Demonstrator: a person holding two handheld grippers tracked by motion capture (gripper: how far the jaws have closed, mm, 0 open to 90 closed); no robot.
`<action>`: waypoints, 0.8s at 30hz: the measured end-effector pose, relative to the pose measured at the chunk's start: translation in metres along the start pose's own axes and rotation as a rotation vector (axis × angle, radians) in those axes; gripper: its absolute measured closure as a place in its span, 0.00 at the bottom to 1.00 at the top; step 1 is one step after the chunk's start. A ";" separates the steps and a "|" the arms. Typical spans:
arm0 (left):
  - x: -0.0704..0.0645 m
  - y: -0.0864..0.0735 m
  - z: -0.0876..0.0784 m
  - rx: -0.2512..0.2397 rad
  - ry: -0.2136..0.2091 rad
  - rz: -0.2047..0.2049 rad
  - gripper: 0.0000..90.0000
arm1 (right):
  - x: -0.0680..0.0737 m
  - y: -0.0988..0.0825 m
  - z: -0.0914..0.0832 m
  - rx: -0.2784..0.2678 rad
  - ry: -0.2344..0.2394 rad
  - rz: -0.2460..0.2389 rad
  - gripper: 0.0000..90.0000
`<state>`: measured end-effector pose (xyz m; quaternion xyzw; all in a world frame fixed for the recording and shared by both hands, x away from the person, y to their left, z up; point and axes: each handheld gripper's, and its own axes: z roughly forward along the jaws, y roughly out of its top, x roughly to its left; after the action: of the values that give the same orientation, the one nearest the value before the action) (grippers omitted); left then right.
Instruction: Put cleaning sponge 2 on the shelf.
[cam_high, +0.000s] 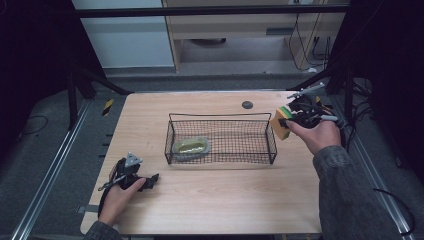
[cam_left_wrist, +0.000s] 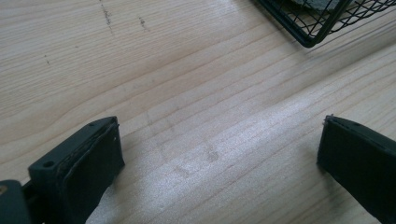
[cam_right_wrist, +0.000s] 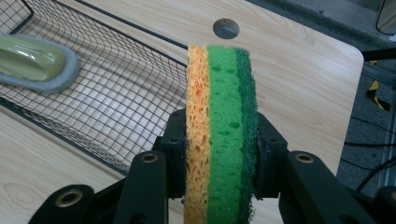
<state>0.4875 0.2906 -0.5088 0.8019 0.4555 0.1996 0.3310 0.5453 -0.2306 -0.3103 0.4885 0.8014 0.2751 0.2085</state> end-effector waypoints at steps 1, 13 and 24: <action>0.000 0.000 0.000 0.000 0.000 0.000 0.00 | 0.001 0.002 0.001 0.000 0.002 -0.003 0.71; 0.000 0.000 0.000 0.001 0.000 0.000 0.00 | 0.012 0.020 0.014 -0.001 0.001 -0.052 0.71; 0.000 0.000 0.000 0.001 0.000 0.000 0.00 | 0.019 0.021 0.031 0.008 0.002 -0.091 0.71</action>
<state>0.4876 0.2905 -0.5087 0.8021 0.4556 0.1996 0.3306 0.5696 -0.1985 -0.3219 0.4524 0.8240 0.2625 0.2179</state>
